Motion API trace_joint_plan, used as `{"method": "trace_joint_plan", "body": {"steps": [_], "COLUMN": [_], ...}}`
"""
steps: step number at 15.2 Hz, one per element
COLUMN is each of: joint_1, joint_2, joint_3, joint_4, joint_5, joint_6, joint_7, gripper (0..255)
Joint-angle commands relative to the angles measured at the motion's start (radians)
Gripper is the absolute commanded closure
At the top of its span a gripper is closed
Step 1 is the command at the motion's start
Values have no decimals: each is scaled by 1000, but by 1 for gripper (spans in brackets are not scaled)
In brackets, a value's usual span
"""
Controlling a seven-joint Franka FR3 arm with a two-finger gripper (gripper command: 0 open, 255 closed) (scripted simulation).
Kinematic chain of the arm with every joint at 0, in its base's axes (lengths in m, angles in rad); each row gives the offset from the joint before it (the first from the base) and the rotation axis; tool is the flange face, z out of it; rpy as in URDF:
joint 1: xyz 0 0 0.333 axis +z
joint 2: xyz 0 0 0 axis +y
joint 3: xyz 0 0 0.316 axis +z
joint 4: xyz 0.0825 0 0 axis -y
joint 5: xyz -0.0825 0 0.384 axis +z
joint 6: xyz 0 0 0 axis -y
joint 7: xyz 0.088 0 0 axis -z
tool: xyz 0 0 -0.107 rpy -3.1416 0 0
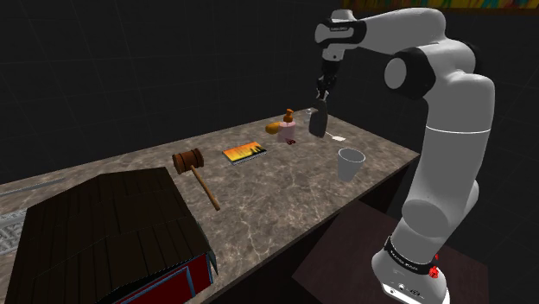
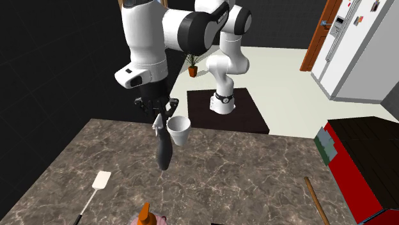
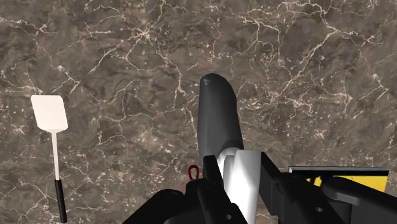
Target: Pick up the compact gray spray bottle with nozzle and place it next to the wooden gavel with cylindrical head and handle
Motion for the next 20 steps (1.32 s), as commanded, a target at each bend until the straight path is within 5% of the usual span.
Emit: {"method": "trace_joint_plan", "body": {"steps": [1, 6, 20], "joint_1": [-5, -16, 218], "joint_2": [10, 29, -259], "joint_3": [-1, -2, 130], "joint_4": [43, 135, -222], "joint_5": [4, 12, -117], "joint_6": [-34, -107, -15], "joint_7": [-1, -3, 347], "gripper": [255, 255, 255]}}
